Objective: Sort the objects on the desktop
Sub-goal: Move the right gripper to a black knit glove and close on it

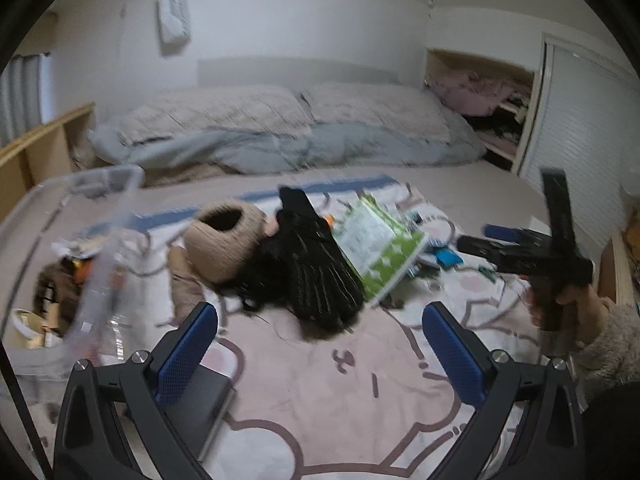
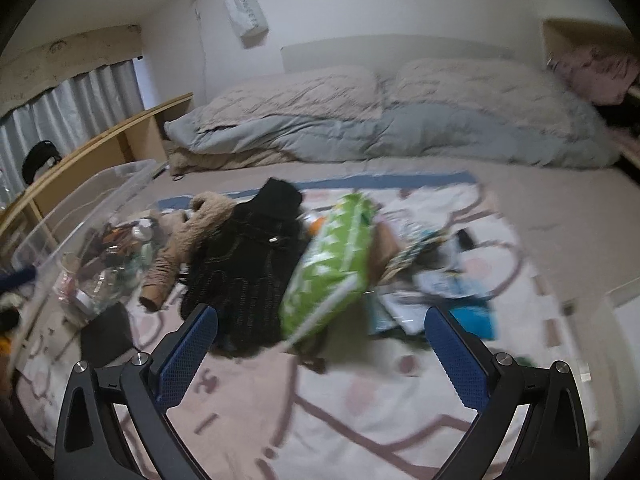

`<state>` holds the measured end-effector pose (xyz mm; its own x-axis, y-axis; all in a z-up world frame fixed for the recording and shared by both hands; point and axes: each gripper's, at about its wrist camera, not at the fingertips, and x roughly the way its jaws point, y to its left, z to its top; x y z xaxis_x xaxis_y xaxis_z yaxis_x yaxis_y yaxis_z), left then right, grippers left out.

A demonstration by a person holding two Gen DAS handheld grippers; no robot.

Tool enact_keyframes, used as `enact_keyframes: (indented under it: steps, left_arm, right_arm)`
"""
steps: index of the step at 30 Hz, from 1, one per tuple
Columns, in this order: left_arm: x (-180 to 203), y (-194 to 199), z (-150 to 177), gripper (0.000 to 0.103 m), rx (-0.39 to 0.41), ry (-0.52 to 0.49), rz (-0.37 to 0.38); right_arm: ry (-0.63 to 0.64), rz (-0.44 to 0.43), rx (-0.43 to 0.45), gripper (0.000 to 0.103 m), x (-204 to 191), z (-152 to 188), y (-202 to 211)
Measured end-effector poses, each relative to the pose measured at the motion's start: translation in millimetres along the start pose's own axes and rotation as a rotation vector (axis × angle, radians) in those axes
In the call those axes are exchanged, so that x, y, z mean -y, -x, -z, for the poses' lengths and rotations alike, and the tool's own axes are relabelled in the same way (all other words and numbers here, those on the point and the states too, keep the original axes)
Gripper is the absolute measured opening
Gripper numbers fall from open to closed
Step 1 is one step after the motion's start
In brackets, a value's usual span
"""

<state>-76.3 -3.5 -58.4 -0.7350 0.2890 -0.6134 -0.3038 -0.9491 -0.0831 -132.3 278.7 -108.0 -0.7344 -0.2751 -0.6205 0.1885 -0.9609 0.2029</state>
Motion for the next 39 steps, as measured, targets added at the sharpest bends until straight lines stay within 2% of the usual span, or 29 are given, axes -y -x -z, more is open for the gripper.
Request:
enact_keyframes:
  steps: [2, 4, 6, 8, 11, 14, 18, 20, 23, 26, 27, 34, 39]
  left_arm:
    - [3, -10, 2, 0.103, -0.023, -0.009, 0.008]
    - [6, -17, 4, 0.103, -0.044, -0.019, 0.018]
    - [7, -24, 6, 0.102, -0.062, -0.024, 0.024]
    - [8, -29, 5, 0.101, -0.071, -0.024, 0.02]
    - [6, -34, 3, 0.101, -0.075, -0.016, 0.02]
    - [3, -40, 2, 0.101, -0.083, -0.013, 0.01]
    - [-2, -51, 4, 0.101, -0.097, -0.008, 0.014]
    - [-2, -56, 5, 0.101, -0.1, -0.007, 0.017]
    - [-3, -65, 7, 0.095, -0.115, -0.002, 0.03]
    - [-6, -70, 9, 0.094, -0.133, 0.018, 0.046]
    - [-7, -71, 9, 0.09, -0.14, 0.024, 0.053]
    - [-8, -70, 11, 0.088, -0.147, 0.032, 0.051]
    - [-10, -70, 16, 0.088, -0.157, 0.021, 0.042]
  right_arm:
    - [0.002, -0.044, -0.025, 0.087, -10, 5, -17]
    - [0.0, -0.063, -0.046, 0.083, -17, 8, -32]
    - [-0.014, -0.099, -0.071, 0.069, -24, 13, -49]
    - [-0.029, -0.141, -0.109, 0.066, -30, 19, -67]
    - [-0.026, -0.187, -0.155, 0.052, -38, 27, -88]
    - [-0.043, -0.224, -0.197, 0.046, -43, 33, -107]
    - [-0.038, -0.219, -0.228, 0.043, -48, 38, -126]
    - [-0.033, -0.202, -0.248, 0.037, -51, 39, -136]
    - [-0.029, -0.182, -0.269, 0.03, -54, 42, -149]
    - [-0.014, -0.179, -0.261, 0.027, -55, 45, -152]
    - [-0.008, -0.182, -0.255, 0.026, -55, 45, -152]
    - [-0.021, -0.256, -0.247, 0.023, -57, 47, -136]
    - [-0.013, -0.317, -0.284, 0.023, -63, 61, -116]
